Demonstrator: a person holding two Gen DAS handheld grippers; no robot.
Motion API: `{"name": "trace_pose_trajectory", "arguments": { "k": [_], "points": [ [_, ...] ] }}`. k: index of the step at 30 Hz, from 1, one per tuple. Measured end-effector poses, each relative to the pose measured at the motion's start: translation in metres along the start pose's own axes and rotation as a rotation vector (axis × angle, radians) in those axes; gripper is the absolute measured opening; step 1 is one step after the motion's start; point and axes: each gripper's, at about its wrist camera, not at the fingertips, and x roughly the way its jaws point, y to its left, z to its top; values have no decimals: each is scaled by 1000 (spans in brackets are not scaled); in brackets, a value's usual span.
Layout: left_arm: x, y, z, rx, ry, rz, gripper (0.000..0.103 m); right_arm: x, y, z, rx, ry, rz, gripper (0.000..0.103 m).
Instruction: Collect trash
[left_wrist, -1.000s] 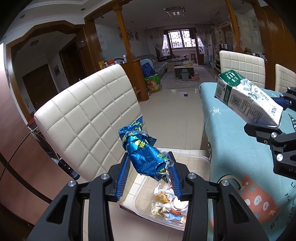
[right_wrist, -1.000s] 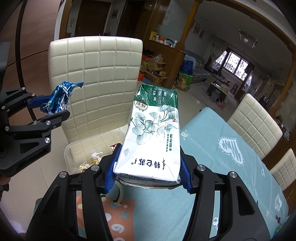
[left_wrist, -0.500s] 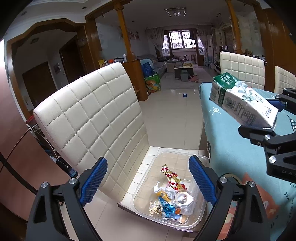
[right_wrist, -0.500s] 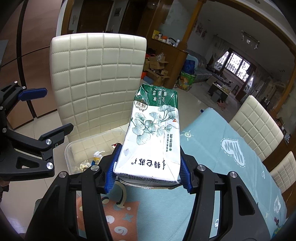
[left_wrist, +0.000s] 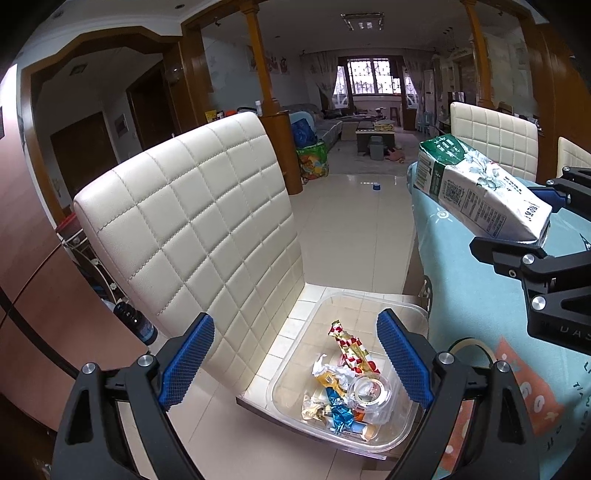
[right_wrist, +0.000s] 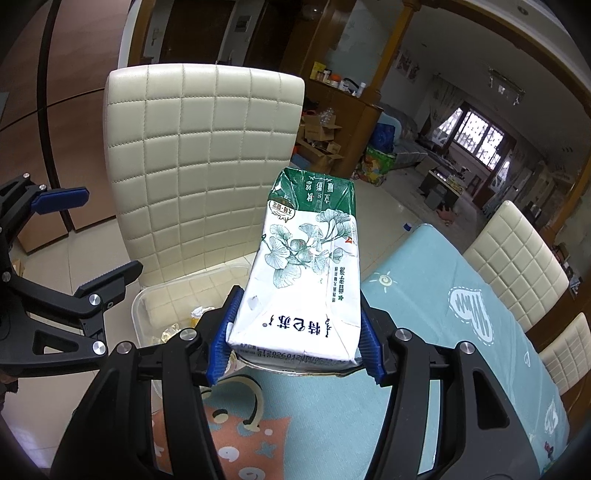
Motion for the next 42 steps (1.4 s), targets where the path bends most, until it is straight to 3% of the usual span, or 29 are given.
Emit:
{"name": "trace_pose_trajectory", "arguments": {
  "k": [1, 2, 4, 9, 20, 34, 42],
  "points": [
    [1, 1, -1, -3, 2, 1, 88, 0, 0, 0, 1, -6, -2, 63],
    [1, 2, -1, -5, 3, 2, 88, 0, 0, 1, 3, -11, -12, 75],
    [0, 4, -2, -10, 3, 2, 88, -3, -3, 1, 24, -41, -41, 82],
    [2, 5, -2, -14, 10, 9, 88, -6, -13, -4, 53, -46, -60, 82],
    [0, -16, 7, -20, 9, -30, 88, -28, -58, -36, 171, -45, -93, 96],
    [-20, -97, 36, 48, -51, -126, 88, -67, -117, -85, 301, -63, -180, 98],
    [-44, -157, 49, 67, -103, -200, 88, -104, -167, -123, 477, -55, -279, 99]
  ]
}}
